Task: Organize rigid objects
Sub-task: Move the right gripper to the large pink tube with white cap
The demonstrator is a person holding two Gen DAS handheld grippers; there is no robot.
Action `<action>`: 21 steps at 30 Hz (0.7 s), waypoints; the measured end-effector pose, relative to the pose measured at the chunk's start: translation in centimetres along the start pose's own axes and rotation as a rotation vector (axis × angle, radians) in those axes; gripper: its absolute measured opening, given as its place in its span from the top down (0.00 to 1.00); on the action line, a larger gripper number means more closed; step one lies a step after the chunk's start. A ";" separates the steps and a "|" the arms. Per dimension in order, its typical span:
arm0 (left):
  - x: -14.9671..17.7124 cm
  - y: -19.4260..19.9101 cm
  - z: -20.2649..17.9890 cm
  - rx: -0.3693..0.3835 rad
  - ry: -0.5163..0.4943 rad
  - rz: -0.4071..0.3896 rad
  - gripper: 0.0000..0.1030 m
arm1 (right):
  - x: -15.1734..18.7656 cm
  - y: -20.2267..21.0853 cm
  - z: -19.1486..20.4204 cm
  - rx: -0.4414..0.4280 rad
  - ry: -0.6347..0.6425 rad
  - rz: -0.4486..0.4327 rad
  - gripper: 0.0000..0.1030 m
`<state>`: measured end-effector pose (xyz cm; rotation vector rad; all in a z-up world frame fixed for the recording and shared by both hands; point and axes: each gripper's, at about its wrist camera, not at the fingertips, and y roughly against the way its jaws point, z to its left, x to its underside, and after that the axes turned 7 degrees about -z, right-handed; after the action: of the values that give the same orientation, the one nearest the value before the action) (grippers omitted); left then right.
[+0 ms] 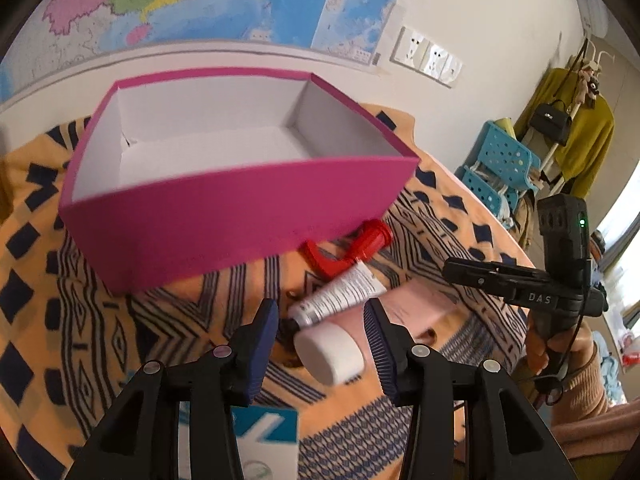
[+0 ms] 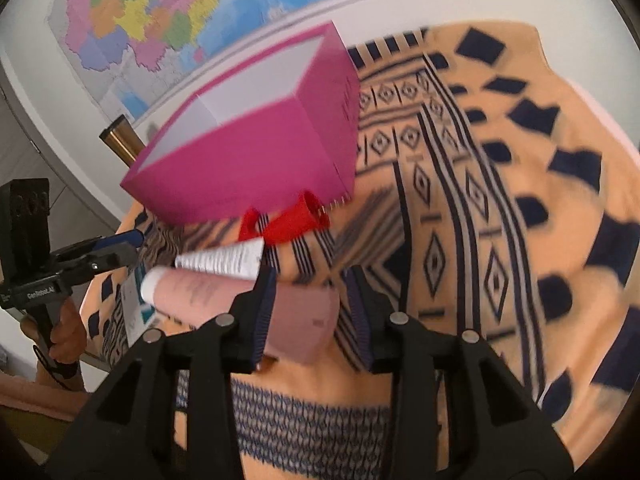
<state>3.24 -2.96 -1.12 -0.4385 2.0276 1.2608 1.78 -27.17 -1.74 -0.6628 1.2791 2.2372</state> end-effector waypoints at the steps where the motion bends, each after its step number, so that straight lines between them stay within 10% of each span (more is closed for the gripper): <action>1: 0.4 0.0 -0.2 -0.001 0.001 0.005 0.56 | 0.4 -0.1 -0.1 -0.005 -0.007 0.010 0.62; 21: 2.3 -1.1 -1.5 0.016 0.000 0.067 0.57 | 2.3 -0.8 -1.0 -0.085 -0.096 0.049 0.59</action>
<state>1.67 -4.60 -3.05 -0.3658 2.0660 1.2832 0.71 -27.34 -4.14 -0.5521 1.1710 2.3443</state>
